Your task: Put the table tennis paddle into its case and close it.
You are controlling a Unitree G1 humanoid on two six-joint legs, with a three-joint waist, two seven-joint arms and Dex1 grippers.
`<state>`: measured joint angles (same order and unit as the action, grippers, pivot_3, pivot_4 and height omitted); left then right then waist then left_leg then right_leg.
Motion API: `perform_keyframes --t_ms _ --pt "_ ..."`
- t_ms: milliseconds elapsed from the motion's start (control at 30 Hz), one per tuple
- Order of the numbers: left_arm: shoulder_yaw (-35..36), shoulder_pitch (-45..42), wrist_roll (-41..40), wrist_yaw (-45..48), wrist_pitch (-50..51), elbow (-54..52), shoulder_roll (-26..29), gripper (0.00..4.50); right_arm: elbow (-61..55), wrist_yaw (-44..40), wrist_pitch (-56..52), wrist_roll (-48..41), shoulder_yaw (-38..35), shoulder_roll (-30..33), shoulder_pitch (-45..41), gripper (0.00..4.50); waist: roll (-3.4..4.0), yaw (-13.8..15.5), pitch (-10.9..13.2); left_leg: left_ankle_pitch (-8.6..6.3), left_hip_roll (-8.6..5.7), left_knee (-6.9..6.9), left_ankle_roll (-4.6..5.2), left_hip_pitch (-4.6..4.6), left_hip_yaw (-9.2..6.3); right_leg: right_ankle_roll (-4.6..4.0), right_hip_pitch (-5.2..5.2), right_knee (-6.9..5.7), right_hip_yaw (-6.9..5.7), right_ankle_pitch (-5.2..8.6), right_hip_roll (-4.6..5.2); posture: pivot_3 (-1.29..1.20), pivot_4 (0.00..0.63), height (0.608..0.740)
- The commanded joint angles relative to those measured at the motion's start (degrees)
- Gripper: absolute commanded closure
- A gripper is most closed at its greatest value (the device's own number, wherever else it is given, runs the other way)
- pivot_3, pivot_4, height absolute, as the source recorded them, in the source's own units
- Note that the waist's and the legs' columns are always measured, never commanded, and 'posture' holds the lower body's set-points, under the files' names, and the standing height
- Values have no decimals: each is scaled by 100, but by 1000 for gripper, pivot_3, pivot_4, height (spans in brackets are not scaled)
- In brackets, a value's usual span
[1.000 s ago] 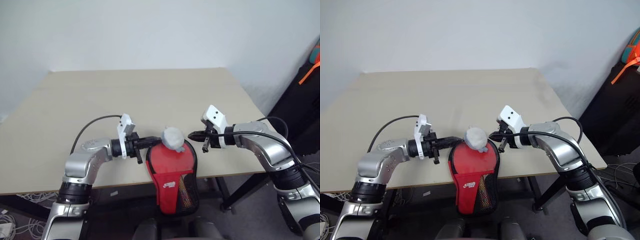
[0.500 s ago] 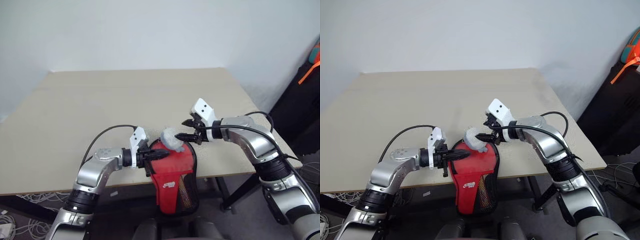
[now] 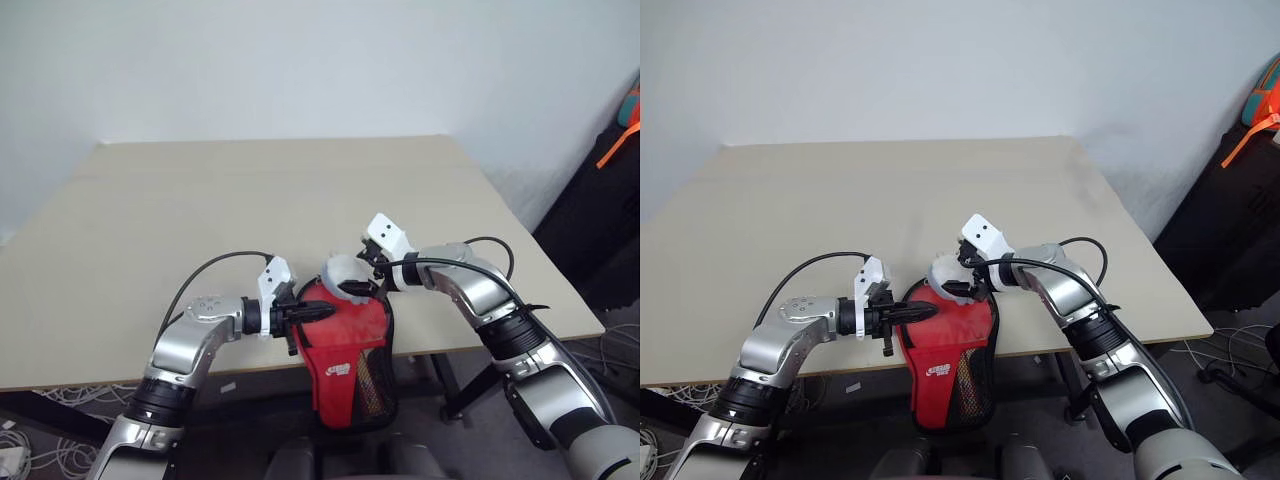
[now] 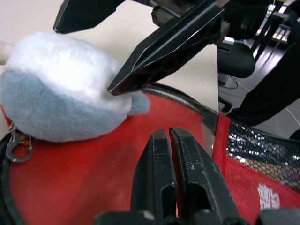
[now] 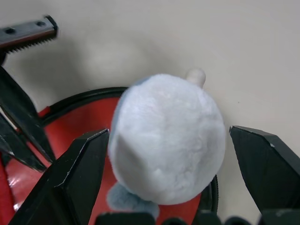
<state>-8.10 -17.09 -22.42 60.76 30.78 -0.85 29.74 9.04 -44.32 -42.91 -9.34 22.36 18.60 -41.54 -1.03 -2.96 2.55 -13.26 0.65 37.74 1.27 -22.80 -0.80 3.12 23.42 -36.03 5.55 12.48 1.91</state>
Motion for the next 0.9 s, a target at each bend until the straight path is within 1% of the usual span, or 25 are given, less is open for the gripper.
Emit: perform_keyframes --t_ms 33,167,233,267,333,367,467,500,600,667,700,900 --pt "85 -182 -41 77 -69 -5 78 4500 270 21 313 139 -39 -115 -125 35 0 -4 0 0 0 0 0 0 0 0 0 0 0 0 0 0 0 739" --pt "77 -241 -8 82 -106 70 84 4500 521 6 435 237 -62 -230 -159 35 0 -5 0 0 0 0 0 0 0 0 0 -1 -1 0 0 0 0 739" --pt "72 -274 8 82 -127 114 76 4500 609 12 459 264 -82 -274 -185 386 1 -7 0 0 0 0 0 0 -1 0 0 -1 0 0 0 0 0 739" --pt "65 -296 26 78 -150 148 70 4500 629 4 465 266 -90 -290 -195 617 1 -7 0 0 0 0 0 0 0 0 -1 -1 0 0 0 0 0 739" --pt "30 -343 72 70 -217 231 40 4500 656 6 422 272 -109 -327 -220 1352 2 -9 0 0 0 -1 0 1 -1 0 1 -2 0 0 0 0 0 739" --pt "14 -363 89 69 -240 266 22 4500 680 17 396 283 -120 -346 -236 1630 2 -8 0 0 0 -1 0 1 -1 0 1 -3 0 0 0 0 0 739" --pt "-74 -410 222 27 -370 387 -79 4500 723 -15 394 305 -134 -387 -276 2648 2 -5 0 0 0 0 0 1 -1 0 -1 -3 -1 0 0 0 0 739" --pt "-112 -422 263 17 -408 423 -126 4500 715 -38 384 300 -135 -397 -297 3051 2 -6 0 0 -1 0 0 1 0 1 -1 -3 -1 0 0 0 0 739" --pt "-212 -472 377 -1 -533 525 -244 4500 766 -70 409 308 -136 -433 -397 3890 2 -8 0 0 -1 0 0 1 -1 1 -1 -4 -1 0 0 0 0 739" --pt "-257 -516 435 -28 -596 575 -323 4500 845 -81 434 323 -136 -461 -465 4346 3 -8 0 0 -1 -1 0 1 0 1 0 -4 -1 0 0 0 0 739" --pt "-287 -540 466 -53 -634 593 -373 4500 894 -107 443 331 -125 -474 -505 4453 3 -9 0 0 -1 -1 0 1 -1 1 1 -4 0 0 0 0 0 739" --pt "-472 -666 716 -193 -876 809 -653 4500 1267 -124 581 401 -108 -614 -738 4453 4 -9 -1 0 -1 1 0 1 0 1 -1 -5 0 -1 0 0 0 739"
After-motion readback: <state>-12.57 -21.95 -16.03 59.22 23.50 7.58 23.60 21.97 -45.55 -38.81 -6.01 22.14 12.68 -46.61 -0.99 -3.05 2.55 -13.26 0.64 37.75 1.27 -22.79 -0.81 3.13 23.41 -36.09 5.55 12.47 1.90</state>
